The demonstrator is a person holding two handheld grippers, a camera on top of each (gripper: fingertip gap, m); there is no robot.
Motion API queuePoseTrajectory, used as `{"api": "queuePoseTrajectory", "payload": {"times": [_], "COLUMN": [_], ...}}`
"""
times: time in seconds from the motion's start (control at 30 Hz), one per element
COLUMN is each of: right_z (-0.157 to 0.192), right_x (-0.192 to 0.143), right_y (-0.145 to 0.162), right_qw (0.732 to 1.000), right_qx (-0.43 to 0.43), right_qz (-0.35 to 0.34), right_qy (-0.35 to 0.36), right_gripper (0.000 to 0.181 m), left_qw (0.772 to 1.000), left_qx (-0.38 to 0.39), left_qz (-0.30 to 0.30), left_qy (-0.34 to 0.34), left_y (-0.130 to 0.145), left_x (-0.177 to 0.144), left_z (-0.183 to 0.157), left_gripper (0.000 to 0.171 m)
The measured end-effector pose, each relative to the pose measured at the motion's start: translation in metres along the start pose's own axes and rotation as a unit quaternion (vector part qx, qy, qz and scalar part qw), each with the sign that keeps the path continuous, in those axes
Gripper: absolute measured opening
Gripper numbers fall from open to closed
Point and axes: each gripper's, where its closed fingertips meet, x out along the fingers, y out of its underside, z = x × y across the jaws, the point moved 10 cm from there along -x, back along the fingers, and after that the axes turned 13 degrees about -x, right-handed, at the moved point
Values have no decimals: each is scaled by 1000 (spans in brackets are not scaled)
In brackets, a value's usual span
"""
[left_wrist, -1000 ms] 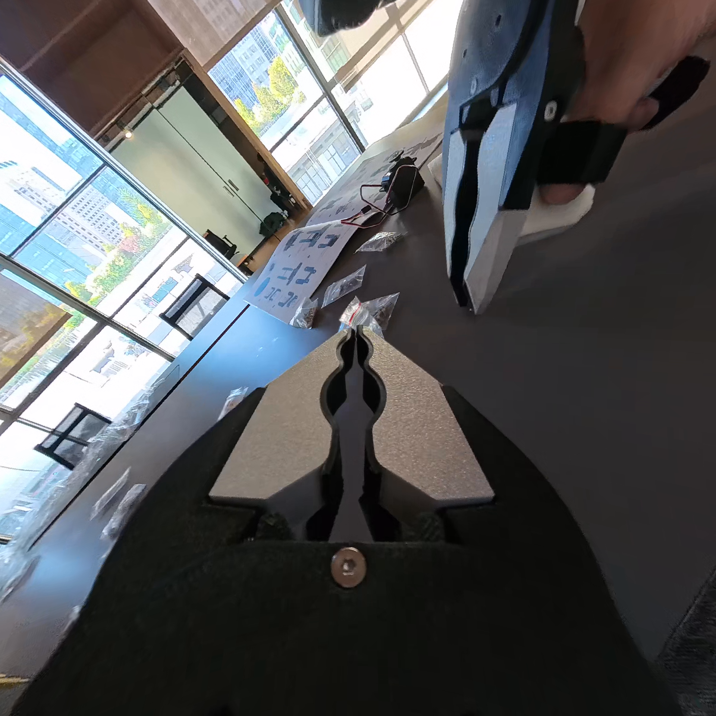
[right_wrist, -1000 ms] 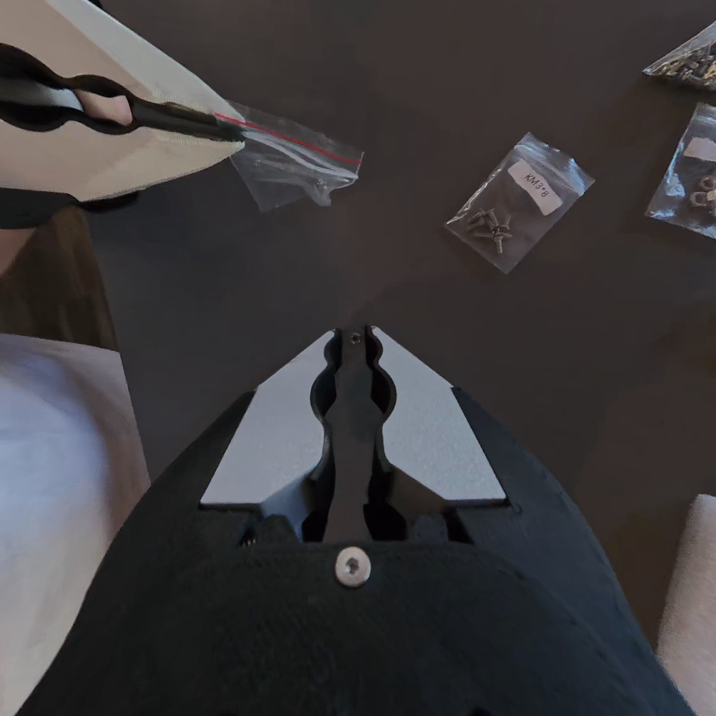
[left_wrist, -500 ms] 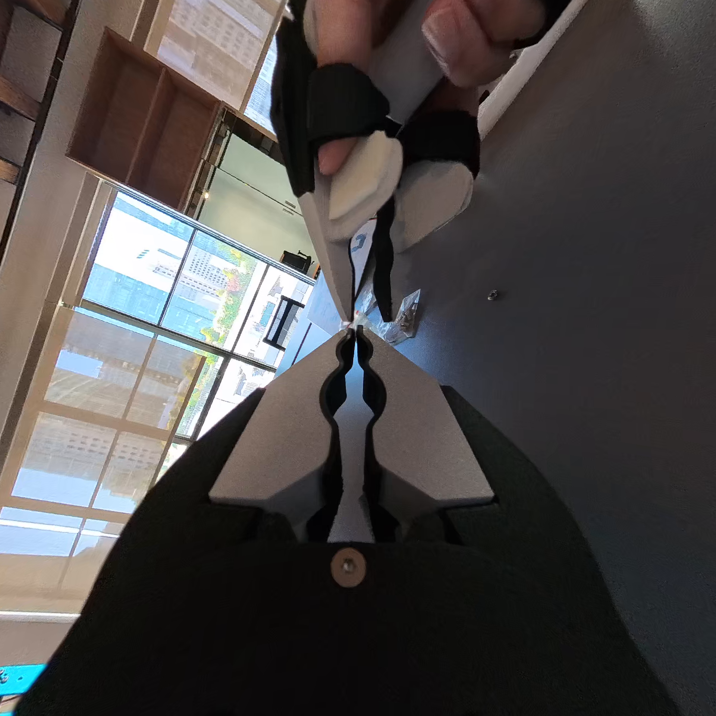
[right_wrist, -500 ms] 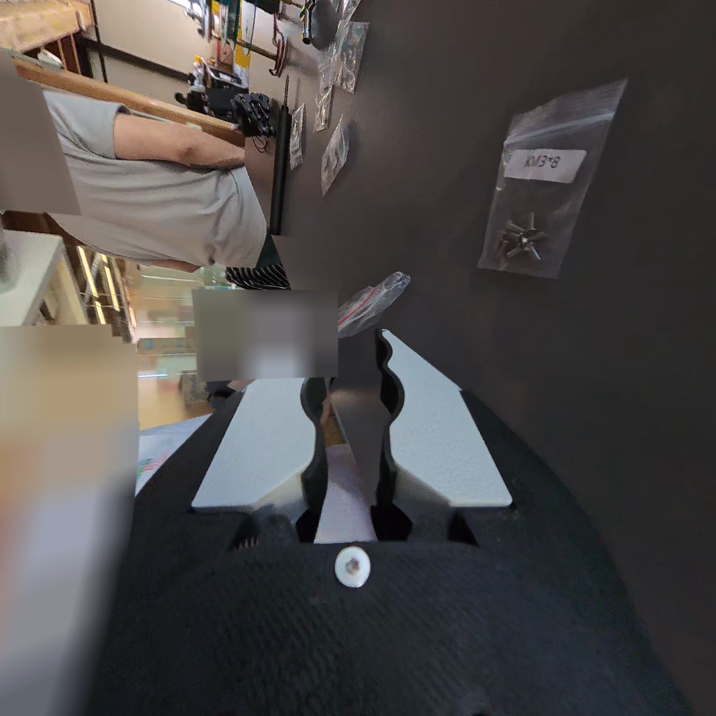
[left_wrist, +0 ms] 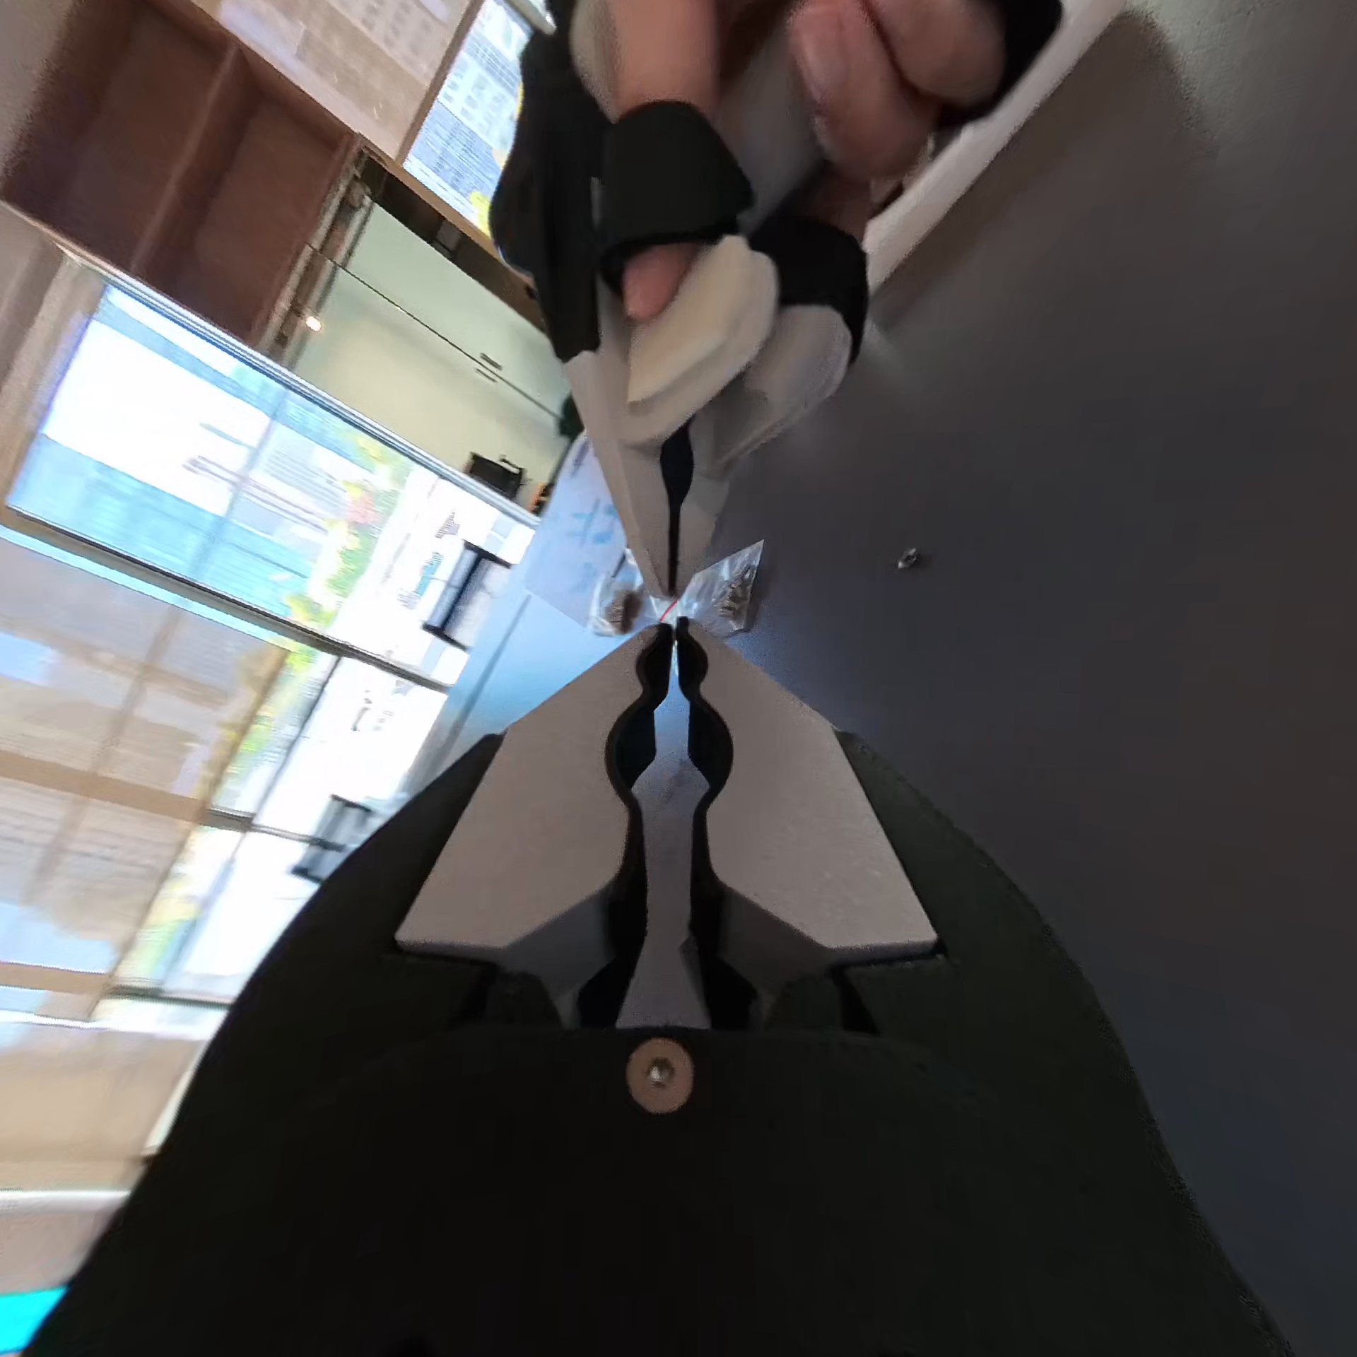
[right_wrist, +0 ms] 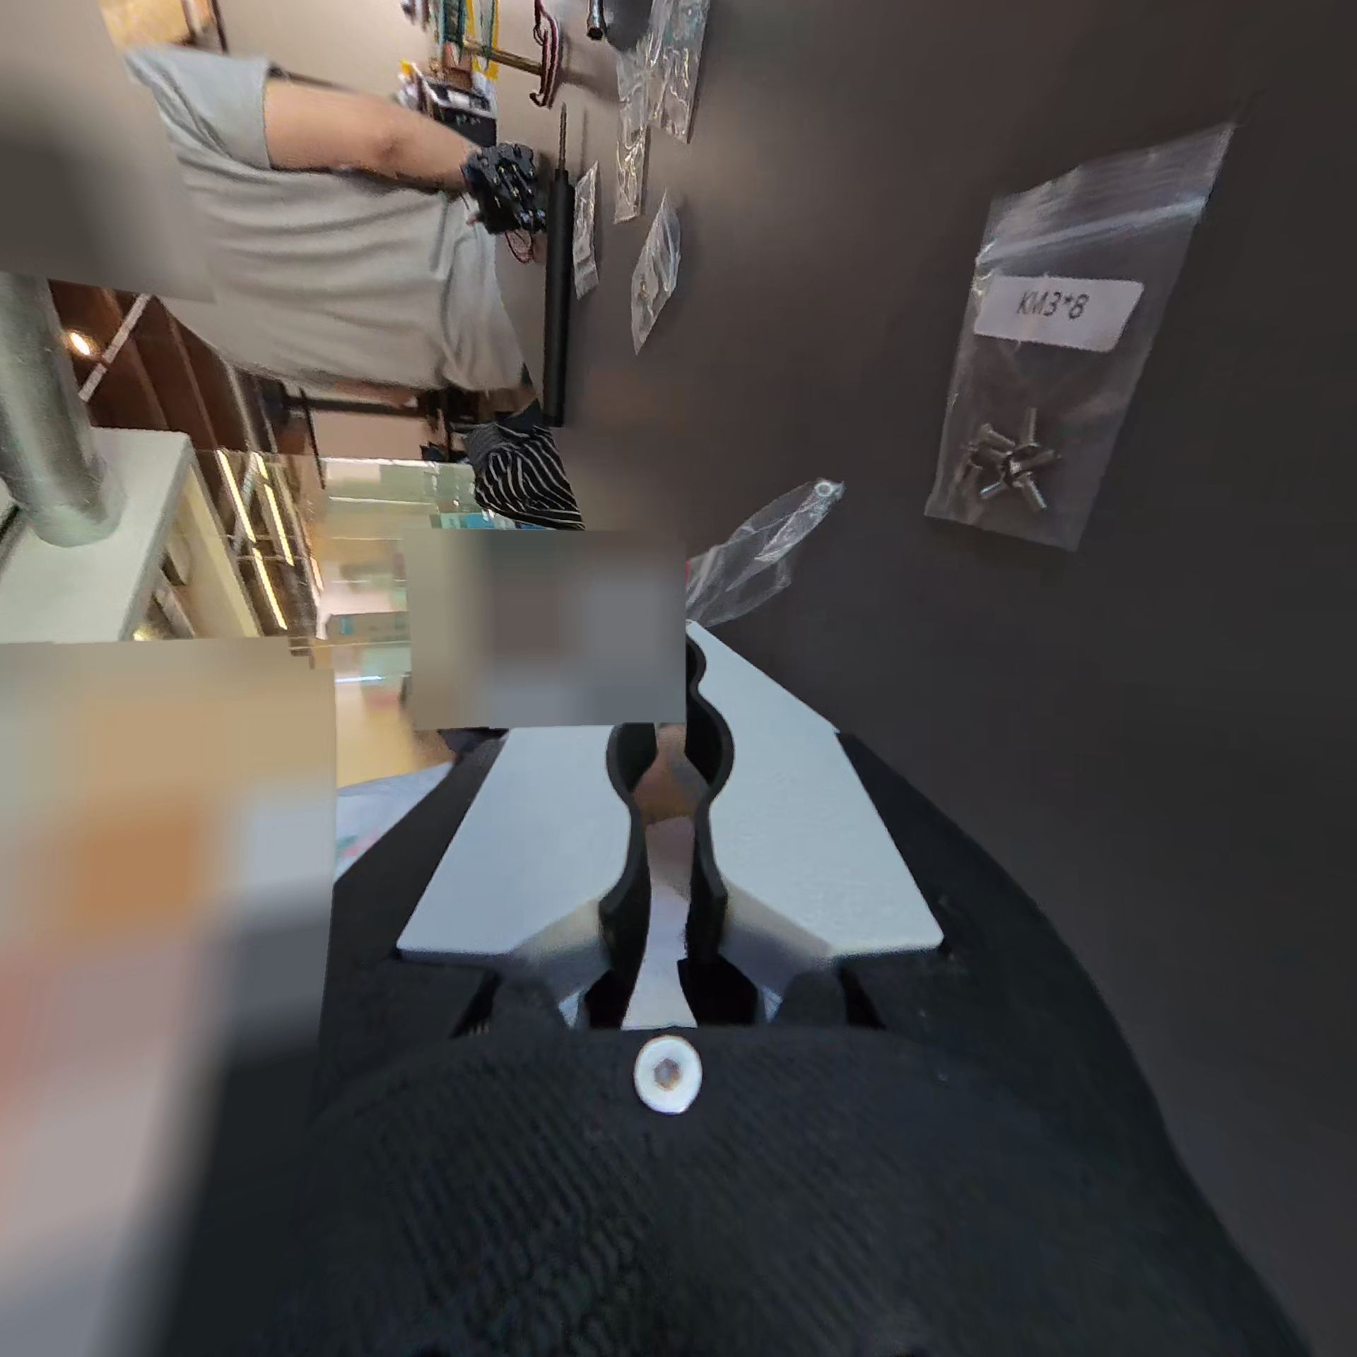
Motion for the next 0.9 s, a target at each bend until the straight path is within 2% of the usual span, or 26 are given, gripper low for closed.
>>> {"api": "queuePoseTrajectory", "payload": {"times": [0.03, 0.1, 0.2, 0.23, 0.3, 0.43, 0.53, 0.67, 0.9], "right_z": [1, 4, 11, 12, 17, 26, 29, 28, 28], "right_x": [1, 3, 6, 6, 6, 7, 8, 7, 6], "right_y": [0, 0, 0, -1, -1, -1, 0, 1, 0], "right_qw": [1000, 999, 995, 992, 986, 974, 971, 972, 972], "right_qx": [-13, -39, -101, -122, -164, -226, -235, -232, -232], "right_qz": [6, 14, 24, 24, 23, 16, 16, 15, 20], "right_qy": [0, -7, -4, 3, 12, 25, 23, 22, 22], "right_gripper": [0, 0, 0, 0, 0, 0, 0, 0, 0], "left_qw": [999, 986, 929, 911, 882, 827, 829, 810, 807], "left_qx": [-38, -154, -331, -367, -414, -486, -485, -504, -508], "left_qz": [-2, -6, -9, -16, -28, 18, 36, 21, 12], "left_qy": [15, 67, 167, 190, 223, 282, 275, 300, 302], "left_y": [0, 3, 7, 8, 11, 16, 20, 21, 21], "left_x": [-2, -10, -19, -21, -21, -1, 8, 10, 10], "left_z": [4, 16, 44, 53, 65, 66, 60, 57, 59], "left_gripper": [0, 1, 16, 20, 14, 17, 16, 2, 7]}}
